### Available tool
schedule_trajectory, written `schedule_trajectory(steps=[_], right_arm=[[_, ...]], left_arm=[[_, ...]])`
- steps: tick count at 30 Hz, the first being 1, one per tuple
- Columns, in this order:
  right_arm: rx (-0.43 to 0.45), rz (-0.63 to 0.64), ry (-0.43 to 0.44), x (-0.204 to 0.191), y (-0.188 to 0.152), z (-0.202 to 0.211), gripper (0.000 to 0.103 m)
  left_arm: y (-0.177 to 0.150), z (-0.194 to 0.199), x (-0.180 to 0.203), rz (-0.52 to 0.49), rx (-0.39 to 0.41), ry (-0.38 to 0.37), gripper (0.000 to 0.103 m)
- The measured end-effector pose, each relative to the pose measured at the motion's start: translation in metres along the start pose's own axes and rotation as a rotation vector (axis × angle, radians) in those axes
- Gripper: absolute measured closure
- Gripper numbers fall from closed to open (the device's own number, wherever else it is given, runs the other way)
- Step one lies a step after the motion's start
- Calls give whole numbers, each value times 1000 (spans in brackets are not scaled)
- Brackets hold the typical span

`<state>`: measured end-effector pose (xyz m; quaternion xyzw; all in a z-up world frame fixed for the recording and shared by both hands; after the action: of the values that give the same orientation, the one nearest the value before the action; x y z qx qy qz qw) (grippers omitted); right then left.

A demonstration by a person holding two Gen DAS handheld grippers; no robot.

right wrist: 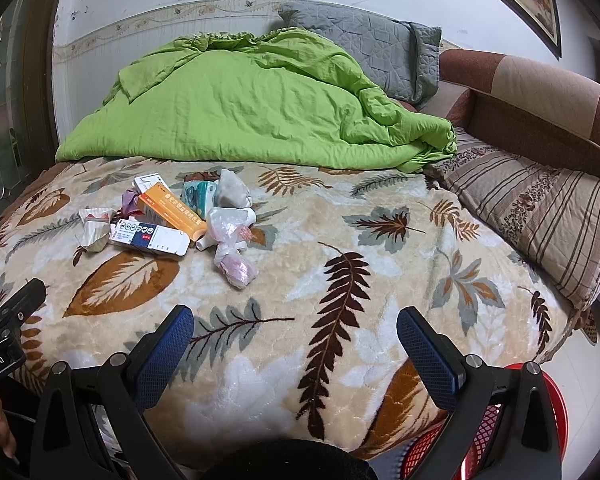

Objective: Collect trash

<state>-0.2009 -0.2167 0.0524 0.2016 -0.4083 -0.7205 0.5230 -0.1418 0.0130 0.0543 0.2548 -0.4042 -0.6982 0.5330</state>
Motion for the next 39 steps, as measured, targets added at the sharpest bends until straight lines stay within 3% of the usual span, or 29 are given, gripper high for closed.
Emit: schedule_trajectory(steps=[15,19,28,30,32,34,39], right_arm=[[0,1,-1,-1,1,0,0],[-26,1,44,-1,-2,-5,1],[-209,-56,248,-21,19,-58,15],[-250,-45,258,-33,25,-80,19],[-292,-65,281,-42,31,-100,33],[-313,-82,282,-49,36,-117,35],[-324,-109,250,-56,39,-147,37]], left_arm=[[0,0,0,1,-3,0,0],[-4,-5,-1,21,-26,-18,0],[7,-35,-15,161,-114,-141,0],[11,-44,-22,209,-132,-169,3],[18,-55,-31,247,-155,-180,13],[25,-68,-43,289,-177,-181,19],[45,-107,-71,405,-211,-168,20]])
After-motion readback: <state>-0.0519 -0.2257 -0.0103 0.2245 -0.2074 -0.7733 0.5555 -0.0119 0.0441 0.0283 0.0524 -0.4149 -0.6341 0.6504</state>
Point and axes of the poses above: each gripper's, at about its wrist camera, not at the fingertips, and z roughly against the way its jaws point, x to its right, y to its top, the point moved 5 cm from there along -z, roughly the way its jaws point, and after that the axes turned 6 degrees about -y, right-handed, at the moved point
